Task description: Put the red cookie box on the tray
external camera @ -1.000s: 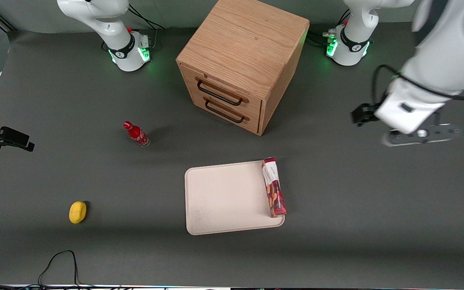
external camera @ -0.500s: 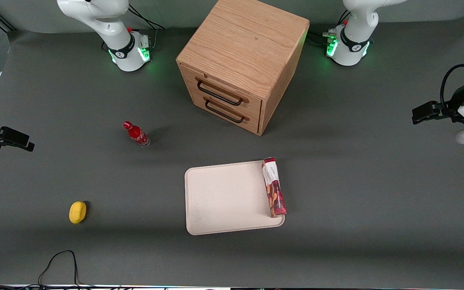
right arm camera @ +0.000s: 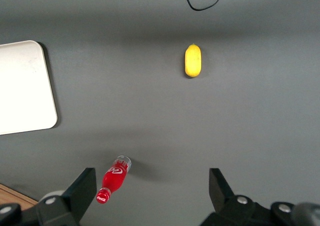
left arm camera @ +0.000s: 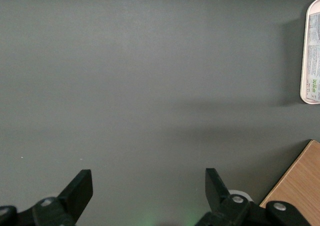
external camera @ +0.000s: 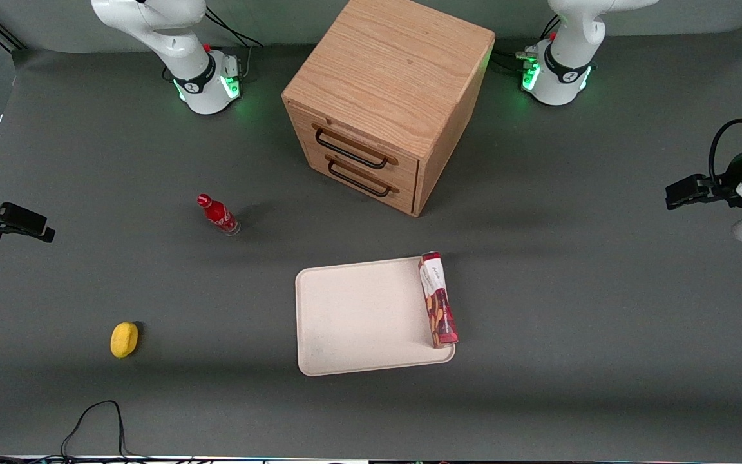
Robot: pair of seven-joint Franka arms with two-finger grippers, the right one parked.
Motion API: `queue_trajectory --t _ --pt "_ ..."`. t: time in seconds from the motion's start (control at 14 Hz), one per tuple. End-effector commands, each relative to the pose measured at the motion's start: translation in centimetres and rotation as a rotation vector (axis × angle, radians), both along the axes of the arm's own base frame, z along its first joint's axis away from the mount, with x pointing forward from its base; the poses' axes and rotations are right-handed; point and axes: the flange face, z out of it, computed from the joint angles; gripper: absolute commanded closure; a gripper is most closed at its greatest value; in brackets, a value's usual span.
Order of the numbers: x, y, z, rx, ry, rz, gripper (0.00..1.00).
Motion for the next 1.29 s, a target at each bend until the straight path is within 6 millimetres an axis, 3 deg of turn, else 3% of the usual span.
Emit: queue_trajectory --t 0.0,0.43,1.21 --pt "-1.5 -0.7 1.1 0.003 -0.026 -0.026 0.0" --pt "-2.5 0.3 1.0 -0.015 -0.011 -0.06 0.0" --pt "-2.5 -0.6 1.2 -0.091 -0.008 -0.06 0.0"
